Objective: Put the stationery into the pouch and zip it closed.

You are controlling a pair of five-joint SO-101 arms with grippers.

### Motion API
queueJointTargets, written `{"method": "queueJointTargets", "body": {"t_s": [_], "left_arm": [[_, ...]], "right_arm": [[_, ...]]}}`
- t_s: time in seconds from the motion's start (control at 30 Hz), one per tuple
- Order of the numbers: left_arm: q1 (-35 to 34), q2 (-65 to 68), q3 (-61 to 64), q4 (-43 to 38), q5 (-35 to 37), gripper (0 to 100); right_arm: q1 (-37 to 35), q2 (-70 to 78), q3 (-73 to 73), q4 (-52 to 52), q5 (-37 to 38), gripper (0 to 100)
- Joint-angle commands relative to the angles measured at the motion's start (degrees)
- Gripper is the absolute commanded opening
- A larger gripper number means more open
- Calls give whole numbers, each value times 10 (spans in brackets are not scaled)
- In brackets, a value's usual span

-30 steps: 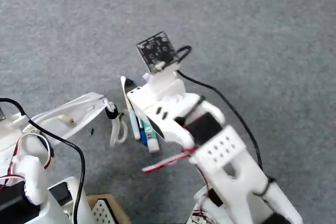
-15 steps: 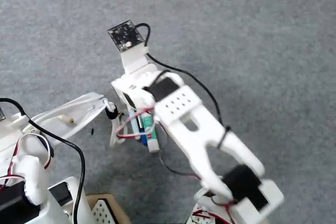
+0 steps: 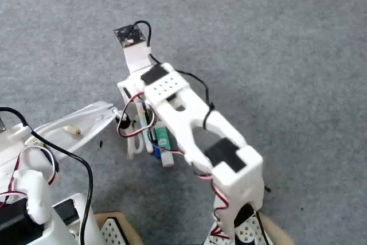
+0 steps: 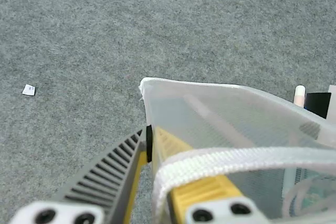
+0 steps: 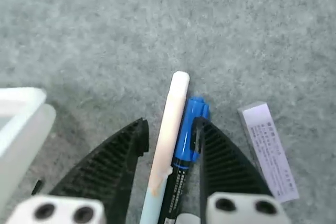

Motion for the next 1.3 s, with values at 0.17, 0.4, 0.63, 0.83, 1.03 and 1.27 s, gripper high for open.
{"method": "queueJointTargets", "body": {"t_s": [0.17, 0.4, 0.63, 0.83, 1.03, 1.27], "left_arm": [[-7, 2, -5, -14, 6, 27], [-7, 2, -4, -14, 6, 27], [-6, 1, -4, -14, 6, 27], [-6, 1, -4, -14, 6, 27], [-6, 1, -4, -15, 6, 27], [-6, 1, -4, -15, 6, 27]], "right_arm": [[8, 99, -157, 69, -7, 149], [9, 168, -247, 115, -10, 149], [9, 211, -286, 120, -8, 148], [15, 218, -288, 120, -7, 136], [27, 218, -297, 120, -6, 56], [28, 223, -297, 120, -6, 53]]}}
